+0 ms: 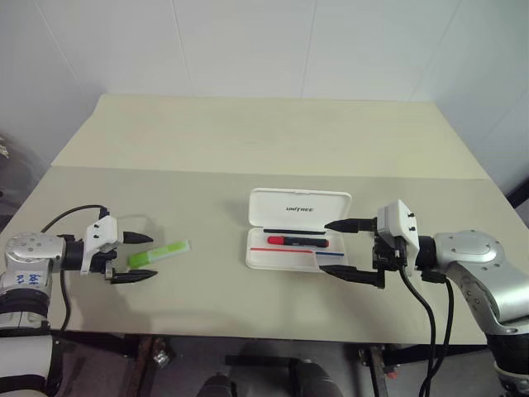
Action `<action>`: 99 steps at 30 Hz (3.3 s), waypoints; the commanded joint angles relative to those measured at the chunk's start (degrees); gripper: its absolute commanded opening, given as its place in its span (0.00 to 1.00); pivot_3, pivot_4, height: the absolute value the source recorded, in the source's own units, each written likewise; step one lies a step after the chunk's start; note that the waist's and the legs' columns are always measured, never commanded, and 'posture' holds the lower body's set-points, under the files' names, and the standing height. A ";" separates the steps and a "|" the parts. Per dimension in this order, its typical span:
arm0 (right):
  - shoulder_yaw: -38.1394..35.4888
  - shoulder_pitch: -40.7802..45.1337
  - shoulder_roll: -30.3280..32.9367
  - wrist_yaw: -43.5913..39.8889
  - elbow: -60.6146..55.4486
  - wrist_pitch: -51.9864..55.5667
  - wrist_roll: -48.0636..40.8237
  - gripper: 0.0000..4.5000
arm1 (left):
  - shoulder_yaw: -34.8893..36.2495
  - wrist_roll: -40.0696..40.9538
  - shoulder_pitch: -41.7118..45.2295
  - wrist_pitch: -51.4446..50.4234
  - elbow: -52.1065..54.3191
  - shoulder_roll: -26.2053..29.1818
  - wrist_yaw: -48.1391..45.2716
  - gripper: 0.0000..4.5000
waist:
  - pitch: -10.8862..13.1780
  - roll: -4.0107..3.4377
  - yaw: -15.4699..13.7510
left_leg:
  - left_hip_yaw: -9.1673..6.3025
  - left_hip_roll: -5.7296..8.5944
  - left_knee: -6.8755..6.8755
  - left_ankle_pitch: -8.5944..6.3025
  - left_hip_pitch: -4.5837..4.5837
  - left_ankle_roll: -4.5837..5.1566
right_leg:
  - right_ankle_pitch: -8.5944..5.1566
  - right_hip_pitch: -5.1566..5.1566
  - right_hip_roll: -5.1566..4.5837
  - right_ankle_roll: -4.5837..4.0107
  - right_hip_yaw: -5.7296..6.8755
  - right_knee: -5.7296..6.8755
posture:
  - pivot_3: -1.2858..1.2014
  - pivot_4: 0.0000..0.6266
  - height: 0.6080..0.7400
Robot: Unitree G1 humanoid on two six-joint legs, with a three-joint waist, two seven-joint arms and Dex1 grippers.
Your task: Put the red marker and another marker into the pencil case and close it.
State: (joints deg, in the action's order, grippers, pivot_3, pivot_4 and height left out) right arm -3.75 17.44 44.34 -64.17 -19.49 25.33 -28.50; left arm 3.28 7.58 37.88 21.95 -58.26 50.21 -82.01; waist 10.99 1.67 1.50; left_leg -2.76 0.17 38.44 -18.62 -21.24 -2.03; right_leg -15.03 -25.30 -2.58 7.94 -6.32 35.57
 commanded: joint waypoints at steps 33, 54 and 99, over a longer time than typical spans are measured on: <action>-2.96 -3.27 2.74 0.01 0.91 -3.00 -2.05 1.00 | 1.71 14.66 -10.10 -27.44 43.36 -3.77 0.92 0.24 | 0.01 0.00 0.14 | -0.44 -0.08 0.31 -0.05 0.13 0.03 | 0.03 0.59 -0.04 0.00 0.32 -0.14 | 0.52 0.24 1.00; -8.20 -12.13 2.80 6.29 -4.82 -2.83 -2.66 1.00 | -17.55 1.15 7.85 -35.74 47.08 -17.87 11.29 0.24 | 0.01 -0.02 -0.04 | -0.53 0.02 0.41 -0.04 0.11 0.03 | 0.05 0.72 0.01 0.03 0.40 -0.46 | 0.52 0.24 1.00; -8.62 -14.08 -0.26 16.08 -6.84 -0.06 -1.54 1.00 | -18.67 1.63 6.02 -38.86 49.44 -25.29 11.50 0.98 | 0.02 -0.02 -0.04 | -0.54 0.04 0.45 -0.04 0.10 0.04 | 0.08 0.75 0.01 0.08 0.37 -0.48 | 0.52 0.24 1.00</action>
State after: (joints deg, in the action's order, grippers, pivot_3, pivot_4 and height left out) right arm -11.45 2.78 44.64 -50.28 -25.69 24.51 -30.23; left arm -17.65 6.49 44.17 -16.65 -12.41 24.49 -69.68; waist 11.00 1.65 1.45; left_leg -3.30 0.20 38.89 -18.66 -21.14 -1.99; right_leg -14.95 -24.55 -2.57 8.02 -5.95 35.09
